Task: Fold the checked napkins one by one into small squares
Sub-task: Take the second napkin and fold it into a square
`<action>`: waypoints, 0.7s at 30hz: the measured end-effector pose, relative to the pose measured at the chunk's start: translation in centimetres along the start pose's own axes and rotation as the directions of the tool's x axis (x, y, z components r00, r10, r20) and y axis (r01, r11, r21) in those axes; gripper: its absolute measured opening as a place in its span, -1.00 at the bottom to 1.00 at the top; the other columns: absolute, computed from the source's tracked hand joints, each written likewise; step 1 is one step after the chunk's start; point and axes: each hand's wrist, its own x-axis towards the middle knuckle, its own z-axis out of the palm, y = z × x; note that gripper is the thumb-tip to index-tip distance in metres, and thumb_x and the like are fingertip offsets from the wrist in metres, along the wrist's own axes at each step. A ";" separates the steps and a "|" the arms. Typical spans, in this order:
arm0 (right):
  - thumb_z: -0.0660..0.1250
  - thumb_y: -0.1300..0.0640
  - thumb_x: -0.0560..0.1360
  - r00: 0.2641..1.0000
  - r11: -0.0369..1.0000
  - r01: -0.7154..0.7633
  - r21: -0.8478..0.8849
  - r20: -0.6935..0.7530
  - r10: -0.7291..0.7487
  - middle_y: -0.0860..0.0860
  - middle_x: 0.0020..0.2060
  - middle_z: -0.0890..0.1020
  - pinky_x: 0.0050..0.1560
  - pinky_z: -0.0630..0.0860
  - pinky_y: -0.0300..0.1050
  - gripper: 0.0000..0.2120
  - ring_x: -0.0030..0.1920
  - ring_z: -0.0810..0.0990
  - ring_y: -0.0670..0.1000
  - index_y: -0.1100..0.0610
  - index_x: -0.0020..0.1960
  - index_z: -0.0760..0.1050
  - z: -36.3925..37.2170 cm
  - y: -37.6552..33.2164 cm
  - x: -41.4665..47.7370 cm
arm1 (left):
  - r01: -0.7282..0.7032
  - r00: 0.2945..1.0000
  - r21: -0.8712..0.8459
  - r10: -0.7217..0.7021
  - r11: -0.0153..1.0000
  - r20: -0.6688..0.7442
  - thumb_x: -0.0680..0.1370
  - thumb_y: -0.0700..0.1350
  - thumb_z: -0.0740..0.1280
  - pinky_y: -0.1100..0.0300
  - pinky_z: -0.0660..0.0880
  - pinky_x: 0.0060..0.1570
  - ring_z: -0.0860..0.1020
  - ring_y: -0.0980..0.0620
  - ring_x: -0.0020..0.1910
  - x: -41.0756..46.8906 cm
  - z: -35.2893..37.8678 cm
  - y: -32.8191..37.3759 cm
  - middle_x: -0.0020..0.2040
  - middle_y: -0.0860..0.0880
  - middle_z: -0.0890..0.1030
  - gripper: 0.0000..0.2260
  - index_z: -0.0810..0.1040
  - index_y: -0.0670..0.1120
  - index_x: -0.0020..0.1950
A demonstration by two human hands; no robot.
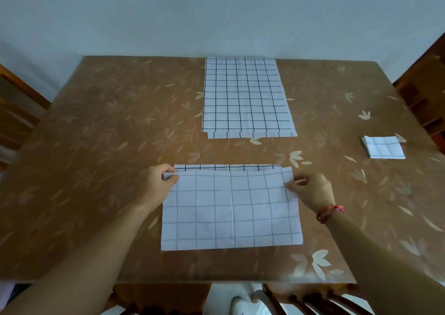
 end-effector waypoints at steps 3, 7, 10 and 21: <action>0.44 0.07 0.42 1.000 0.999 -0.024 -0.034 0.000 0.024 -0.08 -0.30 0.66 -0.31 0.47 -0.31 -0.93 -0.24 0.62 -0.11 0.04 -0.12 0.66 1.4 0.7 1.6 | 0.007 1.000 -0.003 -0.007 1.000 -0.012 0.51 -0.20 0.39 0.39 0.36 -0.29 0.53 0.07 -0.22 1.8 1.6 -0.8 -0.20 -0.02 0.64 -0.95 0.63 -0.15 -0.13; 0.44 0.07 0.42 0.998 0.996 -0.051 -0.076 -0.035 0.049 -0.08 -0.29 0.63 -0.27 0.45 -0.31 -0.91 -0.22 0.58 -0.07 0.05 -0.10 0.64 2.6 1.2 3.4 | 0.002 0.999 0.012 -0.002 1.000 -0.036 0.51 -0.20 0.39 0.46 0.30 -0.32 0.49 0.15 -0.26 3.5 3.3 -1.7 -0.22 0.02 0.60 -0.96 0.63 -0.13 -0.13; 0.44 0.06 0.41 0.996 0.992 -0.064 -0.105 -0.063 0.058 -0.06 -0.30 0.64 -0.12 0.50 -0.20 -0.90 -0.16 0.61 0.01 0.05 -0.10 0.64 3.3 1.3 4.5 | -0.013 0.999 0.041 0.014 0.999 -0.033 0.50 -0.17 0.39 0.32 0.36 -0.28 0.51 0.12 -0.26 4.7 3.9 -2.4 -0.24 0.05 0.61 -0.94 0.63 -0.06 -0.16; 0.42 0.05 0.41 0.992 0.992 -0.083 -0.092 -0.099 0.074 -0.15 -0.30 0.61 -0.21 0.46 -0.24 -0.84 -0.18 0.57 -0.04 -0.01 -0.02 0.59 4.4 1.1 6.3 | 0.007 0.998 0.089 -0.001 0.996 -0.068 0.51 -0.14 0.41 0.24 0.38 -0.10 0.53 0.05 -0.10 6.3 5.1 -3.6 -0.04 0.00 0.61 -0.84 0.62 -0.11 0.08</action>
